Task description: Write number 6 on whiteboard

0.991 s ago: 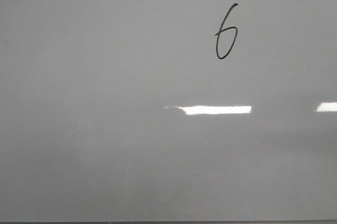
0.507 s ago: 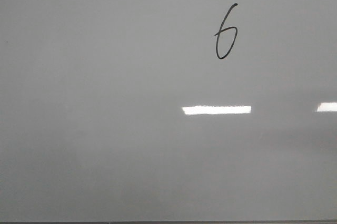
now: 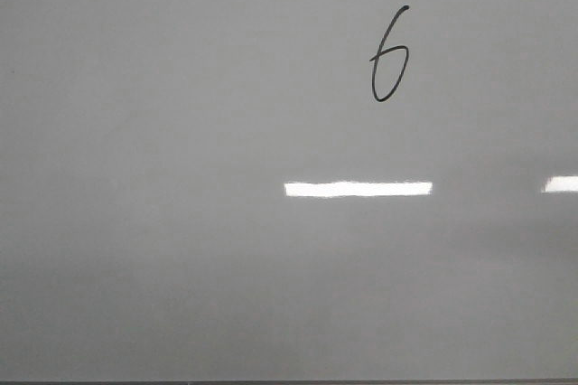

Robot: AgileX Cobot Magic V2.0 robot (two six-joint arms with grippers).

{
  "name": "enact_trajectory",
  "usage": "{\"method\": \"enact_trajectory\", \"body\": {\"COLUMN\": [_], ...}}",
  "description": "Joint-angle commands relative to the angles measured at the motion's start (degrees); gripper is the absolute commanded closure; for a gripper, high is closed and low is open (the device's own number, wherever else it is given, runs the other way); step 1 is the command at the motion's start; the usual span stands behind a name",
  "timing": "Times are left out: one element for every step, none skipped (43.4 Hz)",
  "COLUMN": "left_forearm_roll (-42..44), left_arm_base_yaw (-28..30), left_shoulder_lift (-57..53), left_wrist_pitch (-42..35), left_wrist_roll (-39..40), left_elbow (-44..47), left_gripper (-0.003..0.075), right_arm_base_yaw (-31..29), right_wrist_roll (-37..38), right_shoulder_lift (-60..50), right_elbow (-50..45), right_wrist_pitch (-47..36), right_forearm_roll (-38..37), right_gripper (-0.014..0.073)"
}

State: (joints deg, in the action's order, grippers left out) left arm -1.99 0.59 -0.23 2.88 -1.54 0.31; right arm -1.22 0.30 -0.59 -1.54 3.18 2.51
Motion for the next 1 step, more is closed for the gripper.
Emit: {"method": "enact_trajectory", "body": {"left_forearm_roll": [-0.6], "left_arm_base_yaw": [0.1], "left_shoulder_lift": [-0.8], "left_wrist_pitch": [-4.8], "left_wrist_roll": [0.1], "left_elbow": [0.2], "left_gripper": [0.0741], "right_arm_base_yaw": [-0.4], "right_wrist_roll": [-0.3], "right_shoulder_lift": [-1.1], "right_elbow": [0.3], "right_wrist_pitch": [-5.1], "right_forearm_roll": [-0.6], "right_gripper": [0.0715]}}
